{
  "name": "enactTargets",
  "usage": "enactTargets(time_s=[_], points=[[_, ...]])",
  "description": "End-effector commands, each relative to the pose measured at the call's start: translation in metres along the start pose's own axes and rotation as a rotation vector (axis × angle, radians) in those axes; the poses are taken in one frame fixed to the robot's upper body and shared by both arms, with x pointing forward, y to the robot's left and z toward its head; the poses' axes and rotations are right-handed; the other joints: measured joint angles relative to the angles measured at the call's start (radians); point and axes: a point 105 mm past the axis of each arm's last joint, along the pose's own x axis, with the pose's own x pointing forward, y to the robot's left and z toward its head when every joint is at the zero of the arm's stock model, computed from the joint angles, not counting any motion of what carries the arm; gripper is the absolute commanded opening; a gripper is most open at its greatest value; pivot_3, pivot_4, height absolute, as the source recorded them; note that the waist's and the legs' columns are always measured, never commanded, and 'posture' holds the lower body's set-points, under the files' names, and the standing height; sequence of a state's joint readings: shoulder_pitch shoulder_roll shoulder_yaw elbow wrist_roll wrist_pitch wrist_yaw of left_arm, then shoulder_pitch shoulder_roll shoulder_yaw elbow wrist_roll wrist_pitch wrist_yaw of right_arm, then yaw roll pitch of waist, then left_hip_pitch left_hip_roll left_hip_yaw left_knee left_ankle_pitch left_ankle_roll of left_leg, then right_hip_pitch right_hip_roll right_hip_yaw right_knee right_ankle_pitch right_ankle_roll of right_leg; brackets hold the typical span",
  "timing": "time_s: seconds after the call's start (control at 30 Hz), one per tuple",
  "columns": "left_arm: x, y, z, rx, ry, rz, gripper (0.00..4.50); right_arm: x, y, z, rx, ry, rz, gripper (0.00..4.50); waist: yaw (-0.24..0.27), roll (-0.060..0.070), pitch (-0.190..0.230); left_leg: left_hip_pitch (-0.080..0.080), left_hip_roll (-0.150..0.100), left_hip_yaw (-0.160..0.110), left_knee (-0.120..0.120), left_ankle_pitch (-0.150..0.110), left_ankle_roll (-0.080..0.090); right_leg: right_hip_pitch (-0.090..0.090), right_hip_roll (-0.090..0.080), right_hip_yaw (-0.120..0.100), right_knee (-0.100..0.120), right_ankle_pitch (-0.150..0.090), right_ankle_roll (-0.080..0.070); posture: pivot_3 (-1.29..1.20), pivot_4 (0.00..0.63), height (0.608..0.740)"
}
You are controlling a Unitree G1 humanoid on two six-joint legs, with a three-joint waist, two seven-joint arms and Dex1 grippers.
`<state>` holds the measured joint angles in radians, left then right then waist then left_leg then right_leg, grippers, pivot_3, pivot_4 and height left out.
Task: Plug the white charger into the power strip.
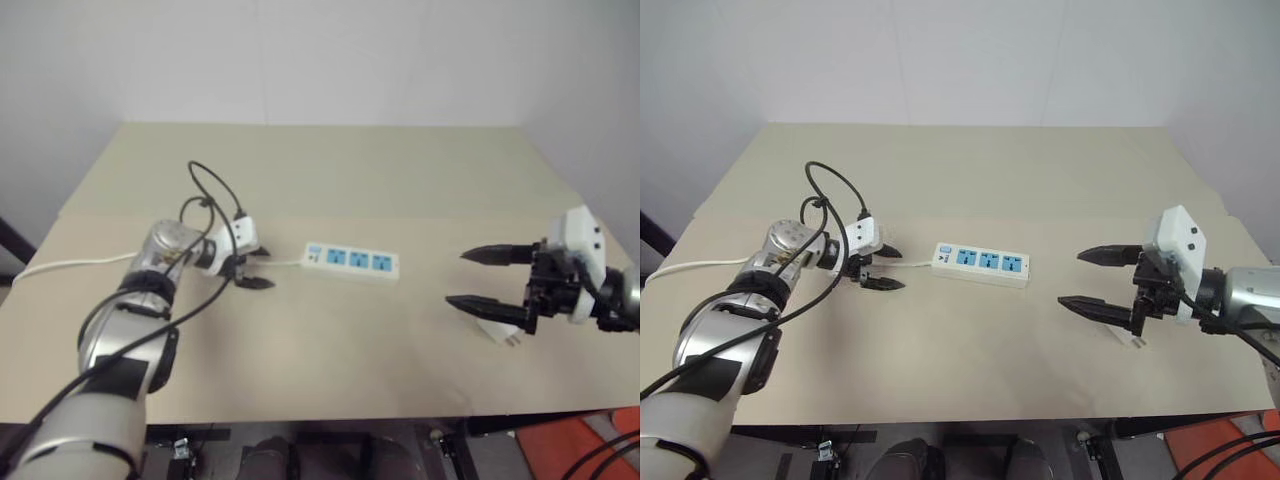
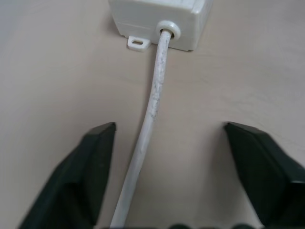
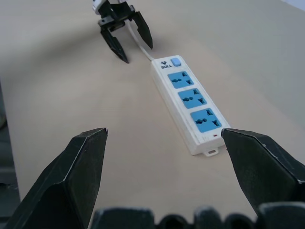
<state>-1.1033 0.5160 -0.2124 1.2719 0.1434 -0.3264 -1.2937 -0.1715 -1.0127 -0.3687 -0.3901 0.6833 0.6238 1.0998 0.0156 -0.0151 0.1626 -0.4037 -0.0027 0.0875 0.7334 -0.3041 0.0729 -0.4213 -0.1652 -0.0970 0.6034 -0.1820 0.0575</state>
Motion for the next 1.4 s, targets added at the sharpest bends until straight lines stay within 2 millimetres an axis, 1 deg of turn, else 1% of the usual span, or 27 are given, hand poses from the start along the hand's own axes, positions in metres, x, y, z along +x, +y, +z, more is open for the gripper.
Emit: enactTargets(time_s=[0.03, 0.13, 0.3, 0.43, 0.6, 0.77, 0.87, 0.97, 1.07, 1.2, 1.3, 1.4], points=[[0.002, -0.006, -0.005, -0.018, 0.032, -0.05, 2.64, -0.007, 0.001, 0.011, -0.025, -0.029, -0.019, 4.5, 0.0, 0.0, 0.0, 0.0, 0.0, 0.0, 0.0, 0.0, 0.0, 0.0, 0.0, 0.0, 0.0, 0.0, 0.0, 0.0, 0.15, 0.74], [0.0, -0.008, -0.004, -0.022, 0.024, -0.07, 1.68, -0.008, -0.001, 0.012, -0.02, -0.031, -0.028, 4.5, -0.001, 0.0, 0.0, 0.0, 0.0, 0.0, 0.001, 0.0, 0.0, 0.0, 0.0, 0.0, 0.001, 0.0, 0.0, 0.0, 0.15, 0.74], [-0.003, -0.012, -0.008, -0.028, 0.022, -0.094, 0.07, -0.007, 0.0, 0.014, -0.009, -0.046, -0.03, 4.5, -0.003, 0.0, 0.0, 0.0, 0.0, 0.0, 0.001, 0.0, 0.0, -0.001, 0.0, 0.0, 0.001, 0.0, 0.0, 0.0, 0.15, 0.74], [-0.006, -0.013, -0.012, -0.035, 0.026, -0.094, 0.01, -0.007, 0.0, 0.014, -0.006, -0.049, -0.03, 4.5, -0.004, 0.0, 0.0, 0.0, 0.0, 0.0, 0.001, 0.0, 0.001, -0.001, 0.0, 0.0, 0.001, 0.0, 0.0, 0.0, 0.15, 0.74], [-0.009, -0.013, -0.009, -0.024, 0.007, -0.103, 0.01, -0.007, 0.0, 0.015, -0.01, -0.048, -0.033, 4.5, -0.005, 0.0, 0.0, 0.0, 0.0, 0.0, 0.001, -0.001, 0.001, -0.001, 0.0, 0.001, 0.001, 0.0, 0.0, 0.0, 0.15, 0.74], [-0.016, -0.023, -0.003, 0.048, -0.046, -0.174, 0.01, -0.009, -0.001, 0.015, -0.011, -0.044, -0.038, 4.5, -0.007, 0.0, 0.0, -0.001, 0.0, 0.001, 0.0, -0.001, 0.001, -0.002, 0.0, 0.001, 0.0, 0.0, 0.0, 0.0, 0.15, 0.74], [-0.019, -0.035, -0.003, 0.079, -0.082, -0.224, 0.01, -0.01, 0.0, 0.013, -0.009, -0.039, -0.039, 4.5, -0.006, 0.0, 0.0, -0.001, 0.0, 0.001, 0.0, -0.001, 0.001, -0.002, 0.0, 0.001, 0.0, 0.0, 0.0, 0.0, 0.15, 0.74], [-0.022, -0.053, -0.001, 0.092, -0.121, -0.257, 0.01, -0.01, -0.001, 0.012, -0.005, -0.039, -0.039, 4.5, -0.007, 0.0, 0.0, -0.001, 0.001, 0.001, 0.0, -0.001, 0.001, -0.002, 0.0, 0.001, 0.0, 0.0, 0.0, 0.0, 0.15, 0.74], [-0.027, -0.08, 0.002, 0.088, -0.144, -0.301, 0.01, -0.01, -0.002, 0.012, -0.002, -0.038, -0.037, 4.5, -0.008, 0.0, 0.0, -0.001, 0.001, 0.001, 0.0, -0.001, 0.001, -0.002, 0.0, 0.001, 0.001, 0.0, 0.0, 0.0, 0.15, 0.74], [-0.039, -0.105, 0.0, 0.053, -0.13, -0.314, 0.01, -0.01, -0.002, 0.012, -0.001, -0.036, -0.032, 4.5, -0.004, 0.0, 0.0, -0.001, 0.002, 0.0, 0.001, -0.001, 0.001, -0.002, 0.0, 0.002, 0.0, 0.0, 0.0, 0.0, 0.15, 0.74], [-0.048, -0.114, -0.004, 0.018, -0.11, -0.298, 0.01, -0.01, -0.001, 0.012, 0.0, -0.036, -0.029, 4.5, -0.001, 0.001, 0.0, 0.0, 0.002, 0.0, 0.001, -0.001, 0.001, -0.001, 0.0, 0.001, 0.0, 0.0, 0.0, 0.0, 0.15, 0.74], [-0.053, -0.111, -0.009, 0.004, -0.079, -0.241, 0.01, -0.009, -0.001, 0.013, 0.001, -0.037, -0.025, 4.5, -0.002, 0.001, 0.0, 0.0, 0.002, 0.0, 0.0, -0.001, 0.001, -0.001, 0.0, 0.001, 0.0, 0.0, 0.0, 0.0, 0.15, 0.74]])
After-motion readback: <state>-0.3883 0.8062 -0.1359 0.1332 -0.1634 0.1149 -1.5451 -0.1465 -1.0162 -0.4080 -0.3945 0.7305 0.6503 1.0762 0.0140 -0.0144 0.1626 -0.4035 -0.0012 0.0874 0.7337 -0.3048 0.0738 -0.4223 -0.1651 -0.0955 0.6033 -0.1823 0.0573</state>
